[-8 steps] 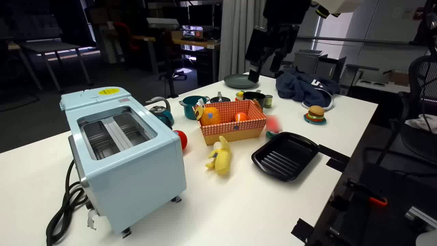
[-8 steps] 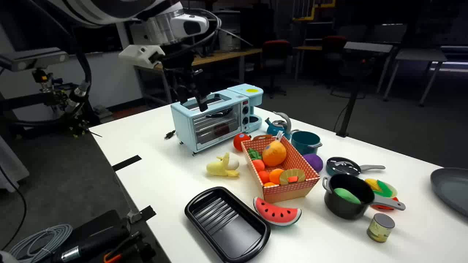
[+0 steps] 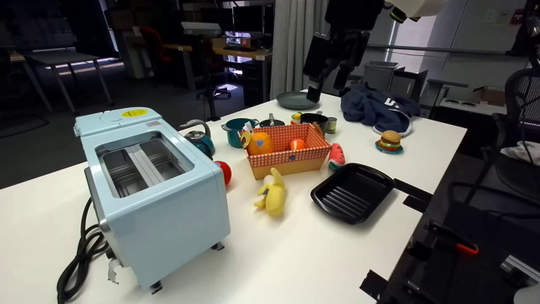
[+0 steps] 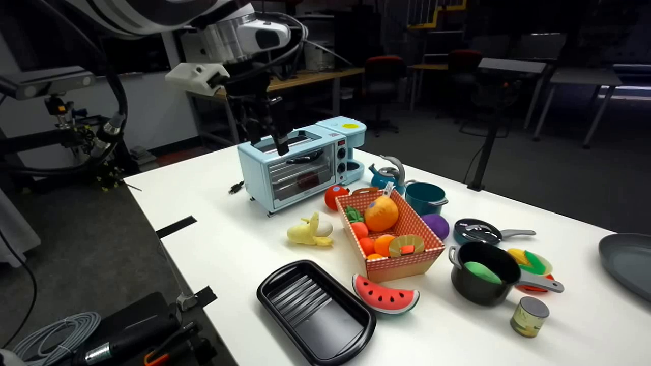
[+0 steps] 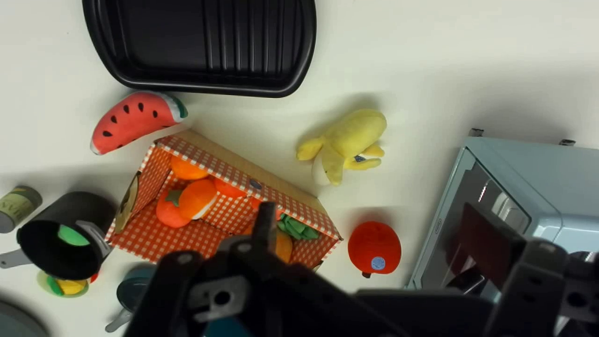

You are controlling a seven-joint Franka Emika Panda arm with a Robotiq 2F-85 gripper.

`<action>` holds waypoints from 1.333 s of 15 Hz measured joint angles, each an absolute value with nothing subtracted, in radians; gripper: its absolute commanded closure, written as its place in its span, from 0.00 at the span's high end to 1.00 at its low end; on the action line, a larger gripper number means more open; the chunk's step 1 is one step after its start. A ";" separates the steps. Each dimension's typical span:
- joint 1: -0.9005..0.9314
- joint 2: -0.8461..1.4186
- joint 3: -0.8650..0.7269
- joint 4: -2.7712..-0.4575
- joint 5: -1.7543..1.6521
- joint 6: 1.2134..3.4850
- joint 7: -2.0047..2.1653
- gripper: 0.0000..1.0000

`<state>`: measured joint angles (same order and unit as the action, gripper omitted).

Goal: Put the pineapple plush on the table

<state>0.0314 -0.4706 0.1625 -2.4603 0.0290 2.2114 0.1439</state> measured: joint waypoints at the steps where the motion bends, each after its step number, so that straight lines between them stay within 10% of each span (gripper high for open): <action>1: 0.031 -0.471 0.163 -2.460 0.029 2.211 0.144 1.00; 20: -0.071 0.090 0.080 -2.126 -0.213 2.371 0.400 1.00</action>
<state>-0.0715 0.0897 0.0804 -2.1259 -0.2134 2.3713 0.3999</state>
